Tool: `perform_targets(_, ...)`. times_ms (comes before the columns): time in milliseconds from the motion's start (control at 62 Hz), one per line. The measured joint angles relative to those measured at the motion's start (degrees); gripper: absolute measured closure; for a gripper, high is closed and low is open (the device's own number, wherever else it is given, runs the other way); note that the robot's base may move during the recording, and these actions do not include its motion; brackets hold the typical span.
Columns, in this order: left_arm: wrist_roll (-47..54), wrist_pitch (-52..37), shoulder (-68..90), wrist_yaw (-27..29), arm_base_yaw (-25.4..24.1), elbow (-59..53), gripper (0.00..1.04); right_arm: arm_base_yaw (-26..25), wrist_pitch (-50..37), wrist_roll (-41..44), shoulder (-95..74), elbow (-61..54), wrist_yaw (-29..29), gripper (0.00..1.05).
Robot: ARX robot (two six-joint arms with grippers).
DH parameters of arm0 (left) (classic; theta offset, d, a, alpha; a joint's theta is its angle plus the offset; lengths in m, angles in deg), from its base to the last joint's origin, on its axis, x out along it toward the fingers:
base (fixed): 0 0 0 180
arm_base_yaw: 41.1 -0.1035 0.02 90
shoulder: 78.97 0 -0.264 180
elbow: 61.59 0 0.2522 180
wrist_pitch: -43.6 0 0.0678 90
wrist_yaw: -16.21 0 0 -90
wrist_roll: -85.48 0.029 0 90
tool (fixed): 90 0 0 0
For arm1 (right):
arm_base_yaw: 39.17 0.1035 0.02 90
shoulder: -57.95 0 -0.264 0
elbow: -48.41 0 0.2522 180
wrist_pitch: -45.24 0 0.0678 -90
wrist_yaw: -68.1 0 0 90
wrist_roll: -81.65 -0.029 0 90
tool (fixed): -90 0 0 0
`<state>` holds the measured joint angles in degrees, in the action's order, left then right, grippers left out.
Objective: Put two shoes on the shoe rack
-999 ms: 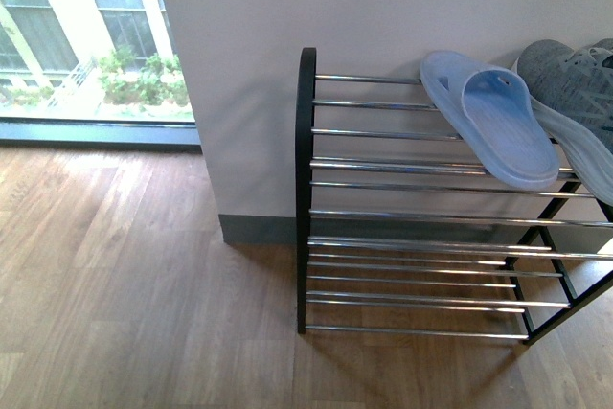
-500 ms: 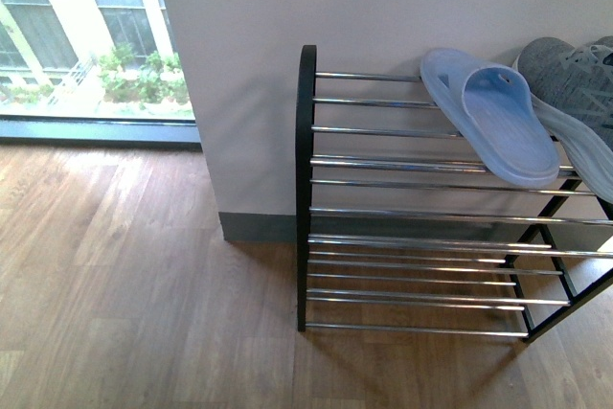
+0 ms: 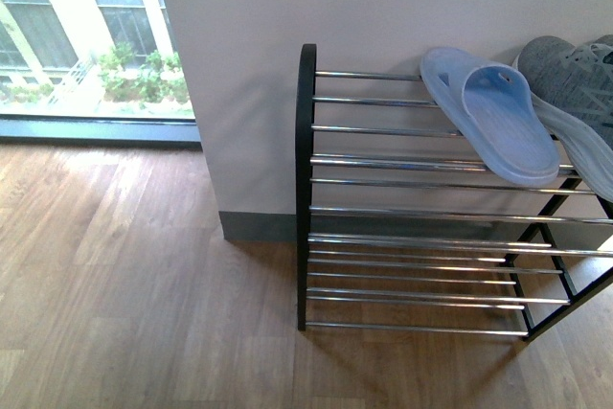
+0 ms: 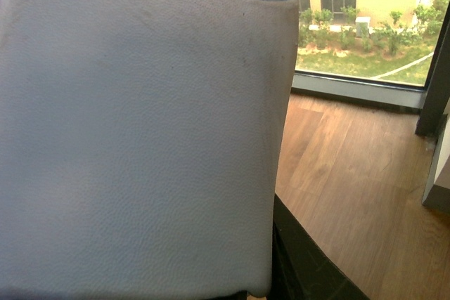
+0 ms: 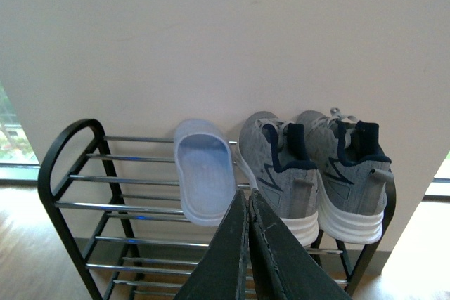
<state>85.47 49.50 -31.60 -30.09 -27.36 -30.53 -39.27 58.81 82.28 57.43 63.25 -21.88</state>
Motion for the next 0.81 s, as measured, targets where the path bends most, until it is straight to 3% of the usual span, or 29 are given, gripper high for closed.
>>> perform_targets(274,0.00,0.00,-0.02,0.02,0.00,0.00,1.03,0.00,0.00,0.02,0.15,0.00,0.00,1.03)
perform_targets(467,0.00,0.00,0.00,0.02,0.00,0.00,1.03,0.00,0.00,0.00,0.17,0.00,0.00,0.65)
perform_targets(806,0.00,0.00,-0.02,0.26,-0.04,0.00,1.03,0.00,0.00,0.00,0.22,0.00,-0.26,0.13)
